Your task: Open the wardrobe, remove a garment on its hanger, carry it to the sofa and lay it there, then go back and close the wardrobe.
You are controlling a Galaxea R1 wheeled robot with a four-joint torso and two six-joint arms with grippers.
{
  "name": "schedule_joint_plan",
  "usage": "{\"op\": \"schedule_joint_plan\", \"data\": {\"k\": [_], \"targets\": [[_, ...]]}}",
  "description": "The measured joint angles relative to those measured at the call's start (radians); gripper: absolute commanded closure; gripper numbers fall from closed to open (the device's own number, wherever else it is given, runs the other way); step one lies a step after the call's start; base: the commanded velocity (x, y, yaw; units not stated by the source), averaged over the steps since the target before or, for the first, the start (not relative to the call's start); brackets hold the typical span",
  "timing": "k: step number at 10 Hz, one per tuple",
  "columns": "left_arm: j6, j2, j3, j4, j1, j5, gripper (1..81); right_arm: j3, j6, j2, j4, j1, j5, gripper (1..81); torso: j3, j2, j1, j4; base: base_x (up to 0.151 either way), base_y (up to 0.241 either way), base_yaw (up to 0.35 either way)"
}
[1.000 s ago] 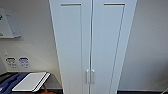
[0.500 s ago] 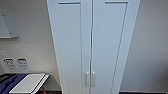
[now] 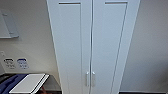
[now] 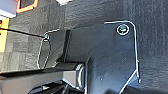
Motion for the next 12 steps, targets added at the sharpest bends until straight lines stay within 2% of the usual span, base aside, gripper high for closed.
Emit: {"op": "schedule_joint_plan", "data": {"k": [5, 8, 12], "targets": [[0.000, -0.168, 0.240, 0.000, -0.058, 0.002, 1.0, 0.309, 0.000, -0.183, 0.000, 0.103, -0.014, 1.0, 0.000, 0.000, 0.000, 0.000, 0.000, 0.000, 0.000], [0.000, -0.326, 0.443, 0.000, -0.132, 0.007, 1.0, 0.499, 0.000, -0.320, -0.001, 0.221, -0.021, 1.0, 0.000, 0.000, 0.000, 0.000, 0.000, 0.000, 0.000], [0.000, -0.520, 0.705, 0.029, -0.267, 0.029, 1.0, 0.712, 0.001, -0.413, -0.005, 0.413, -0.037, 1.0, -0.001, 0.001, 0.001, 0.000, 0.000, 0.000, 0.000]]}}
